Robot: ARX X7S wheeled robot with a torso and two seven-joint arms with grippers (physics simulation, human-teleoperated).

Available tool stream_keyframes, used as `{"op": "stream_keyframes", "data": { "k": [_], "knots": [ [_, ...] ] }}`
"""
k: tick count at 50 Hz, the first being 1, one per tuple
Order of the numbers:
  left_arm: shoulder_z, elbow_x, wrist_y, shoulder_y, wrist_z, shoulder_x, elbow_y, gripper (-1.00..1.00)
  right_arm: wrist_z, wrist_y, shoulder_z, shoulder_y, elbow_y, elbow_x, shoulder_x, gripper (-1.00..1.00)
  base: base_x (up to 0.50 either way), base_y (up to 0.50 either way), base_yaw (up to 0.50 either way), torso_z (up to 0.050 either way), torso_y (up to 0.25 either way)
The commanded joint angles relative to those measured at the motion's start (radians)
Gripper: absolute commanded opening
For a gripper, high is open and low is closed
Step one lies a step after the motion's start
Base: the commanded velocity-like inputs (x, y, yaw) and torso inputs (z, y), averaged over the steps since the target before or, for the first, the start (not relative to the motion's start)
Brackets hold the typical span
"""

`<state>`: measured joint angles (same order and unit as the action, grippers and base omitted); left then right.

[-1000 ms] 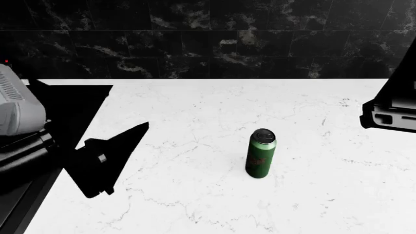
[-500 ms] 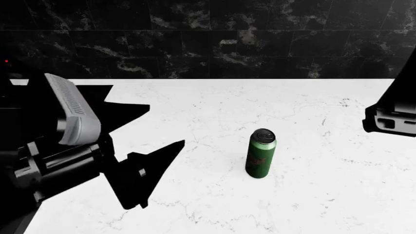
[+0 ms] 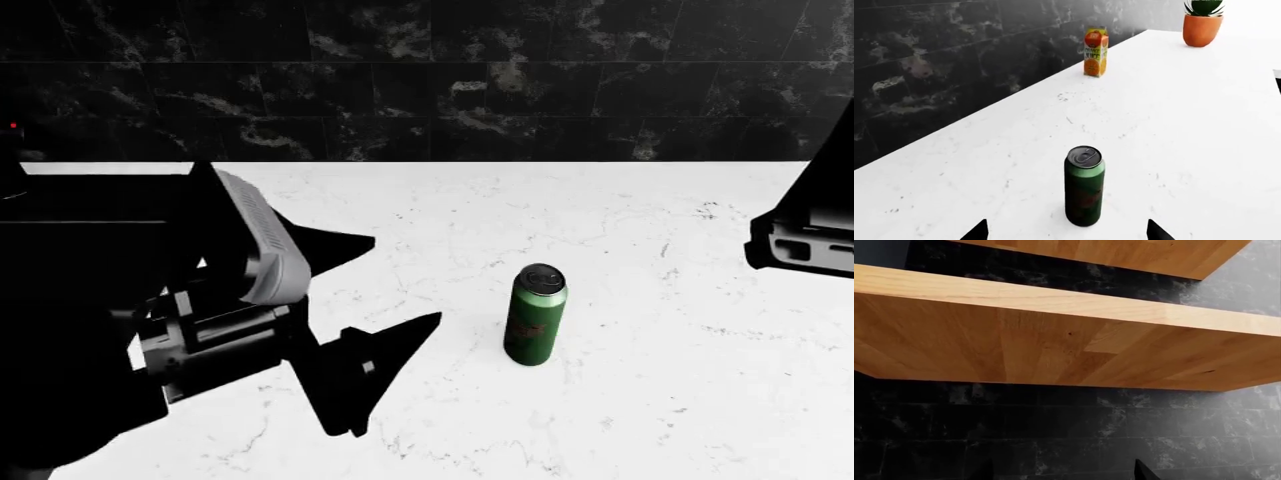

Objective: Pick the cans from the counter and place them in their designated side in the cabinet.

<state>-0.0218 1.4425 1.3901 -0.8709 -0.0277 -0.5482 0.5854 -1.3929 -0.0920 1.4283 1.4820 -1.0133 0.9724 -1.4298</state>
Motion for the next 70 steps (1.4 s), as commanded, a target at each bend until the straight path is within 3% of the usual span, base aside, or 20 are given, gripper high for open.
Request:
{"op": "stream_keyframes", "data": {
  "k": [1, 29, 56, 57, 61, 70],
  "knots": [
    [-0.096, -0.070, -0.012, -0.022, 0.051, 0.037, -0.017, 1.00, -0.002, 0.001, 0.003, 0.000, 0.001, 0.000, 0.001, 1.00, 0.00, 0.00, 0.00, 0.000, 0.000],
    [-0.249, -0.209, -0.079, -0.045, 0.115, 0.087, -0.076, 1.00, -0.013, -0.025, 0.028, -0.018, -0.003, -0.032, -0.022, 1.00, 0.00, 0.00, 0.00, 0.000, 0.000],
    [-0.250, -0.210, -0.081, -0.046, 0.114, 0.089, -0.077, 1.00, -0.013, -0.026, 0.029, -0.018, -0.003, -0.033, -0.023, 1.00, 0.00, 0.00, 0.00, 0.000, 0.000],
    [-0.136, -0.383, 0.101, -0.032, 0.253, 0.206, -0.028, 1.00, 0.120, 0.053, -1.064, -1.006, -0.031, 0.005, 0.038, 1.00, 0.00, 0.00, 0.00, 0.000, 0.000],
    [-0.129, -0.379, 0.086, -0.021, 0.248, 0.201, -0.029, 1.00, 0.097, 0.152, -0.996, -0.900, -0.033, 0.022, 0.064, 1.00, 0.00, 0.00, 0.00, 0.000, 0.000],
    [-0.204, -0.390, 0.078, -0.053, 0.273, 0.185, -0.067, 1.00, 0.073, 0.139, -0.898, -0.814, -0.032, 0.021, 0.045, 1.00, 0.00, 0.00, 0.00, 0.000, 0.000]
  ]
}}
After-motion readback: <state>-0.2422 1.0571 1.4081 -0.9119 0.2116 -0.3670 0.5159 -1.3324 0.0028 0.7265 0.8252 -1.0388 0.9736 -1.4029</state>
